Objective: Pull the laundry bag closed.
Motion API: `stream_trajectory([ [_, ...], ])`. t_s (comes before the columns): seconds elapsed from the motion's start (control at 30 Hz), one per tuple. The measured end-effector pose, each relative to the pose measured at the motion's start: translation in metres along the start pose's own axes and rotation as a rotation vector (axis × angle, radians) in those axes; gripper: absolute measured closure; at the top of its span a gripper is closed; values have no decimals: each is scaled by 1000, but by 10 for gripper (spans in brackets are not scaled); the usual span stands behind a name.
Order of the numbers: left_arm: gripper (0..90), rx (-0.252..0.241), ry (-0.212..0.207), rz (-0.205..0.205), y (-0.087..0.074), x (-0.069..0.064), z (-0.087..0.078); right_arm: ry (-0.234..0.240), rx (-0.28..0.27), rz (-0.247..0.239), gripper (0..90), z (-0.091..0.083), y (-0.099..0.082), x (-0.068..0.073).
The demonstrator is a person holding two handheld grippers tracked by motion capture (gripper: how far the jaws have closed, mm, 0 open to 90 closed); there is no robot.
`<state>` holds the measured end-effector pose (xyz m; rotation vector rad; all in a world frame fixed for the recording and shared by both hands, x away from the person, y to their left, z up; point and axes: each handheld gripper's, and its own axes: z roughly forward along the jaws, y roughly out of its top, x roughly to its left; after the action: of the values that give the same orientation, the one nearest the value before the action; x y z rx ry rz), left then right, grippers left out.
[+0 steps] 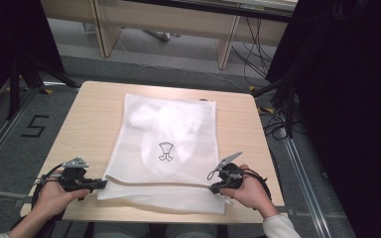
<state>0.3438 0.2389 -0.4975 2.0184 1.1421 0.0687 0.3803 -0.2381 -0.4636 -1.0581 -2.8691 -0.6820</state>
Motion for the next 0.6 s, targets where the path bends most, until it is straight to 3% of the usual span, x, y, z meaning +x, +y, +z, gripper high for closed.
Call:
stream_trajectory([
  [0.07,857,-24,7,-6,-1,-1,1,5,-1,1,827,-1,-1,-1],
  [0.13,857,-24,6,-6,-1,-1,1,0,-6,-4,827,-1,-3,-3],
  [0.17,857,-1,0,-1,0,0,0,2,-9,7,826,-1,-3,-2],
  [0.23,856,-27,5,-7,-1,-1,1,-1,-4,4,826,-1,-4,-3],
  [0.33,857,-3,0,0,0,0,0,3,-5,5,826,-2,-5,-4],
  [0.4,857,-28,5,-10,-1,-1,1,-6,-1,1,827,-2,-5,-5],
  [0.6,857,-25,4,-7,-1,-1,1,2,-13,-5,826,-3,-8,-7],
])
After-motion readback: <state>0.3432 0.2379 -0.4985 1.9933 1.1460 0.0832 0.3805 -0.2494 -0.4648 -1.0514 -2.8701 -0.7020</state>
